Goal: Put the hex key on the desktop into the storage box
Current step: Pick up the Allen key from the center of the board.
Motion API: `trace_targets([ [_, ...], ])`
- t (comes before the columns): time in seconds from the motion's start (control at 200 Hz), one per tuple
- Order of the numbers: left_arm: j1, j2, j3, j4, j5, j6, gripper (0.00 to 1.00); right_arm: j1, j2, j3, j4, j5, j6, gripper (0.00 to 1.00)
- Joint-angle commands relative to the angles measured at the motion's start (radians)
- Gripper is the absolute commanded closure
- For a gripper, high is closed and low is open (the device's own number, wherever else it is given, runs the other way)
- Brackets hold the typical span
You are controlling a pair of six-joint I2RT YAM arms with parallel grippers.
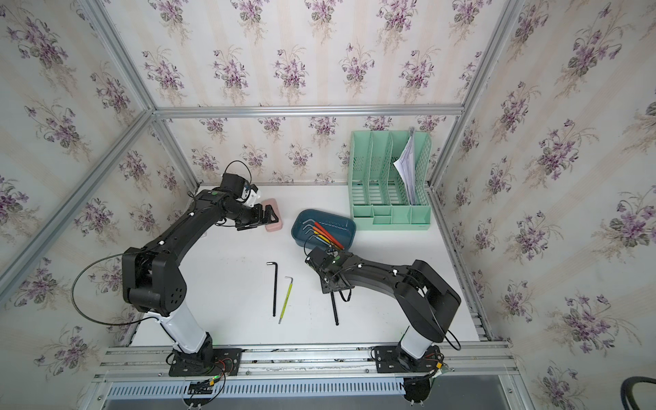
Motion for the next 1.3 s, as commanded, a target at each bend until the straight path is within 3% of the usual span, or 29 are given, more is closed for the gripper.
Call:
trace_targets([
  [0.0,0.0,-0.009,-0.002,0.007,0.005,0.0,0.01,-0.001,-0.019,0.01,0.042,-0.083,-0.021,0.35],
  [0.19,0.0,-0.008,-0.001,0.006,0.008,-0.001,0.01,-0.001,0.054,0.052,0.008,-0.14,-0.047,0.37],
  [0.554,0.0,0.003,0.005,0.003,0.019,0.0,0.01,0.012,0.176,0.103,-0.062,-0.103,-0.042,0.41],
  [0.904,0.0,0.003,-0.002,0.008,0.003,0.0,0.01,0.025,0.248,0.057,-0.029,-0.096,-0.03,0.46],
  [1.004,0.0,0.012,0.006,-0.001,0.011,-0.001,0.01,0.026,0.258,0.044,-0.026,-0.089,-0.029,0.52],
  [1.149,0.0,0.004,0.002,0.004,0.005,-0.002,0.01,0.025,0.253,0.03,-0.039,-0.047,-0.027,0.75],
  [1.294,0.0,0.002,0.0,0.005,0.004,-0.003,0.01,0.025,0.224,0.03,-0.046,-0.014,-0.04,0.88],
])
